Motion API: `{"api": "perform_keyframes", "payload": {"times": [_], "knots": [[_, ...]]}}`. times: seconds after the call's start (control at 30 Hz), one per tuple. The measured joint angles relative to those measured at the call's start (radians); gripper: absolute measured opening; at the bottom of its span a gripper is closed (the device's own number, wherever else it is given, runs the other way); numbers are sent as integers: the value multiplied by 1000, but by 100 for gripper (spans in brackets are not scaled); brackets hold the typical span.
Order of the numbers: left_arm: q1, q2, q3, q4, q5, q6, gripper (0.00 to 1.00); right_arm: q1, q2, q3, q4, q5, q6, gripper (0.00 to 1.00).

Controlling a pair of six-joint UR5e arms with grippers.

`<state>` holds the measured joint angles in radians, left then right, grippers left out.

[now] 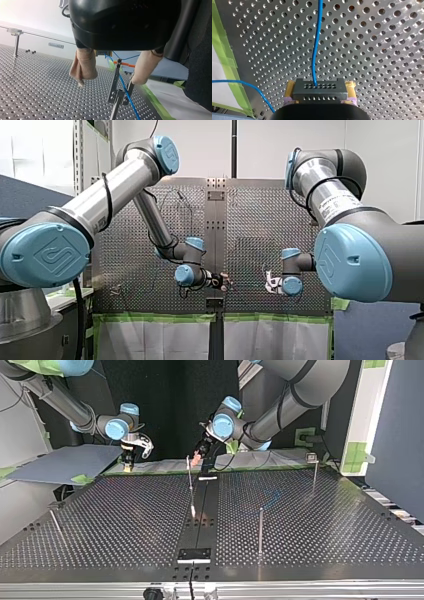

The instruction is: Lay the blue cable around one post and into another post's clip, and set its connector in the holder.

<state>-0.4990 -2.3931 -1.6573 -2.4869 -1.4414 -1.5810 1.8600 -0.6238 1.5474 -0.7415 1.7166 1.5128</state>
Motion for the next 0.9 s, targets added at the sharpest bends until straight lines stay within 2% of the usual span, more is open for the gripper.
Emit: {"api": "perform_keyframes", "payload": {"times": [0.23, 0.4, 0.57, 0.77, 0.9], "knots": [[1, 0, 0, -1, -6, 1, 100, 0, 0, 0, -1, 0, 0, 0], [0, 15, -12, -8, -42, 20, 100, -1, 0, 0, -1, -1, 0, 0], [-5, 58, -54, 11, -86, 25, 100, -2, 0, 0, 2, -2, 0, 0], [-28, 117, -112, 28, -142, -12, 100, -3, 0, 0, 1, -3, 2, 0], [-45, 154, -149, 43, -159, -48, 100, -3, 0, 0, 1, -4, 3, 0]]}}
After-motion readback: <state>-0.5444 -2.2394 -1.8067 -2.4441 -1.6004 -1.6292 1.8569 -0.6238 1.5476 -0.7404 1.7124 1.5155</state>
